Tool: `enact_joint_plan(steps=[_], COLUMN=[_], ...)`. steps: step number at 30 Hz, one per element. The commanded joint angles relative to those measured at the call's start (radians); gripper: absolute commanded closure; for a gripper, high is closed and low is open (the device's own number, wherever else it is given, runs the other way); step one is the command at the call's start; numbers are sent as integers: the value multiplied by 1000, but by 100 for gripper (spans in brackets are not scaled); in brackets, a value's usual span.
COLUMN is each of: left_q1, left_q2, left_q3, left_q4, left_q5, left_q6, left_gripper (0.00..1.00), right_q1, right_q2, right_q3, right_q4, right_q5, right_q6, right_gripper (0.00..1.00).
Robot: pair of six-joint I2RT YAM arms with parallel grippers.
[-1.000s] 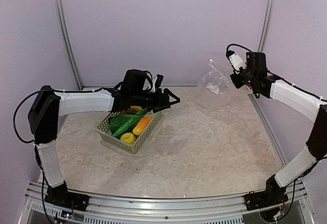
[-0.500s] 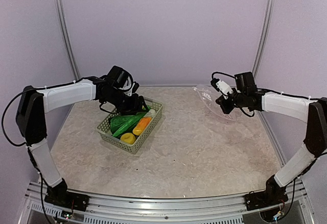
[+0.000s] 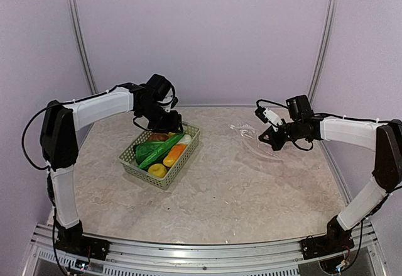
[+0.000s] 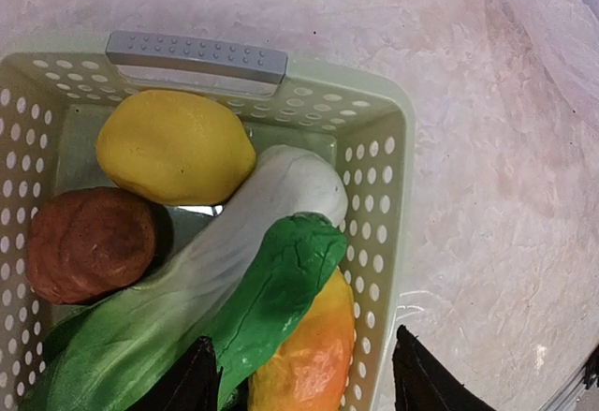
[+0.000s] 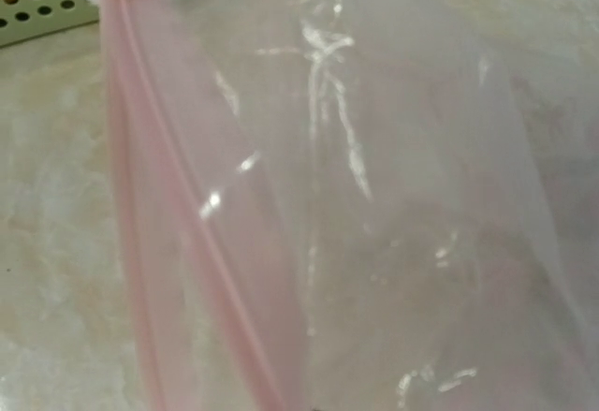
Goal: Place the food in the zip-top bag and seal the zipper
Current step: Pick up the fake vegetable from the bin.
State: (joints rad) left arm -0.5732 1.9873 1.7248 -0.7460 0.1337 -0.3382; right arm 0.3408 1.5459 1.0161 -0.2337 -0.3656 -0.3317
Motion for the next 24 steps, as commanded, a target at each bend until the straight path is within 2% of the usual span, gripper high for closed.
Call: enact_joint_plan(steps=[1, 11, 24], left_q1=[-11, -19, -25], left_q2=[79, 176, 274], left_q3=[81, 204, 310], left_q4=[-113, -172, -213], left_q5=[-94, -105, -111], left_q6=[51, 96, 137], left_gripper=[41, 42, 59], right_q1=[0, -1, -2], right_q2=[-23, -42, -47], right_q3=[-8, -17, -22], right_q4=[0, 0, -3], right_q5=[-39, -39, -29], right_q6=[-3, -10, -17], right_gripper=[100, 100, 100])
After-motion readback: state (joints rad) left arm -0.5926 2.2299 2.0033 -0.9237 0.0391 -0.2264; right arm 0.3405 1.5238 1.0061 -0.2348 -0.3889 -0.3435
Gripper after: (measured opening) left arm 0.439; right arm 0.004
